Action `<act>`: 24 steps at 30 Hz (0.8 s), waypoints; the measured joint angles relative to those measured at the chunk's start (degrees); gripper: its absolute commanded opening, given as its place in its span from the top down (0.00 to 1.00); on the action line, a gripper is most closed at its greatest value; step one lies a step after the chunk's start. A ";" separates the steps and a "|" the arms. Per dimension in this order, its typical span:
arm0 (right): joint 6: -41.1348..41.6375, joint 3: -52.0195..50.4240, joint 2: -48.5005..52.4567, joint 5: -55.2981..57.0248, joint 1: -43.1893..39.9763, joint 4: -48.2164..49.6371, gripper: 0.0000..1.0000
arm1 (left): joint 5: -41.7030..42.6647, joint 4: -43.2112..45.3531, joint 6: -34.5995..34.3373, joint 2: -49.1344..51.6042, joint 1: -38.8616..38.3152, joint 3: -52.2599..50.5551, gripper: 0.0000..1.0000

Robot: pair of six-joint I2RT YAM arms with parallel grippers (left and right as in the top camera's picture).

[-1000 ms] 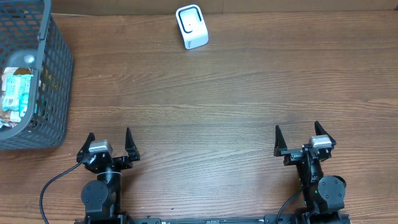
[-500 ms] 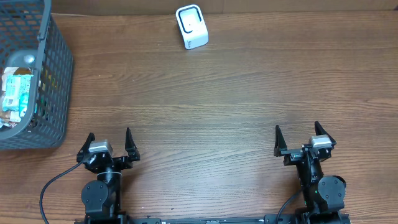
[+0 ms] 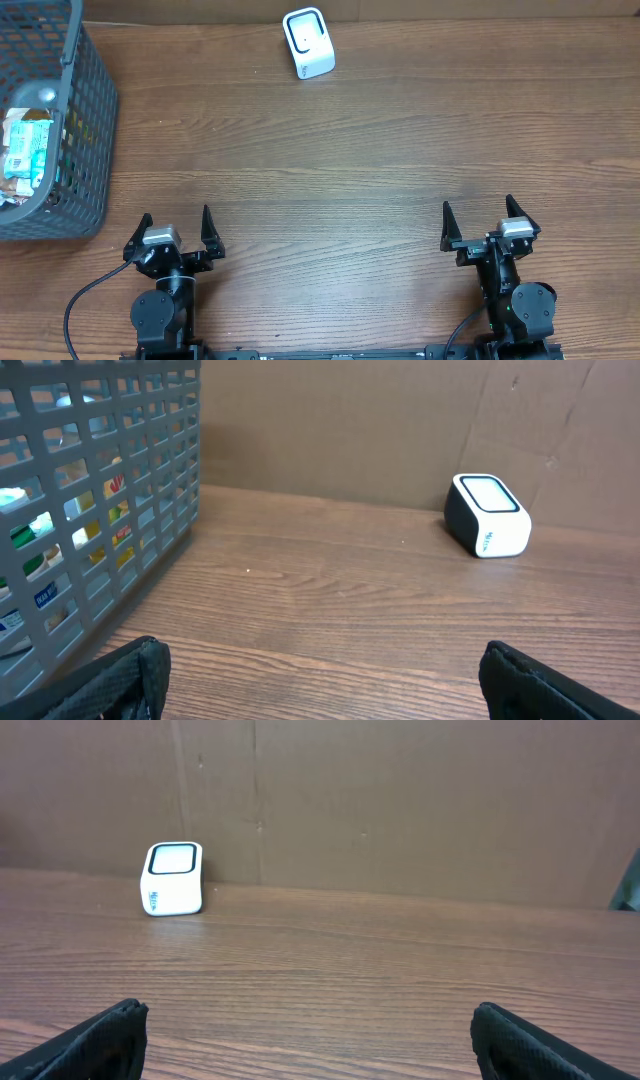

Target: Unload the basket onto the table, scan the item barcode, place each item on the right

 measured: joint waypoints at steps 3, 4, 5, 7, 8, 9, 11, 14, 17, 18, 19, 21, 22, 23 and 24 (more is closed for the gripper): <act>-0.02 0.00 0.00 0.00 0.00 0.00 0.00 | 0.00 0.00 0.00 0.00 0.00 0.00 0.01; 0.00 0.00 0.00 -0.02 0.00 0.00 0.00 | 0.00 0.00 0.00 0.00 0.00 0.00 0.01; -0.02 0.00 0.00 0.00 -0.02 0.00 0.00 | 0.00 0.02 0.00 0.00 0.00 0.00 0.01; -0.02 0.00 0.00 0.00 0.00 -0.02 0.00 | 0.00 0.28 0.00 0.00 0.00 0.00 0.00; -0.02 0.00 0.00 0.00 0.00 0.00 0.00 | 0.00 0.48 0.00 0.00 0.00 0.00 0.01; 0.00 0.00 0.00 0.02 0.00 -0.02 0.00 | 0.00 0.57 0.00 0.00 0.00 0.00 0.01; 0.00 0.00 0.00 0.00 -0.02 -0.02 0.00 | 0.00 0.48 0.02 0.00 0.00 0.00 0.00; 0.00 0.00 0.00 -0.02 0.00 0.00 0.00 | 0.00 0.02 0.00 0.00 0.00 0.00 0.01; -0.02 0.00 0.00 0.00 0.00 -0.02 0.00 | 0.00 0.02 0.00 0.00 0.00 0.00 0.00; -0.02 0.00 0.00 -0.02 0.00 -0.02 0.00 | 0.00 0.02 0.00 0.00 0.00 0.00 0.01; -0.02 0.00 0.00 0.00 0.00 0.00 0.00 | 0.00 0.02 0.00 0.00 0.00 0.00 0.00; -0.02 0.00 0.00 -0.02 0.00 -0.02 0.00 | 0.02 0.72 0.00 0.02 0.00 0.00 0.00; -0.02 0.00 0.00 0.00 0.00 0.02 0.00 | 0.28 2.12 0.00 0.02 0.00 0.00 0.00; 0.00 0.00 0.00 -0.02 0.00 -0.02 0.00 | 1.05 4.33 0.00 0.02 0.00 0.00 0.00; -0.02 0.00 0.00 0.00 0.00 0.02 0.00 | 2.36 6.64 0.00 0.02 0.00 0.09 0.00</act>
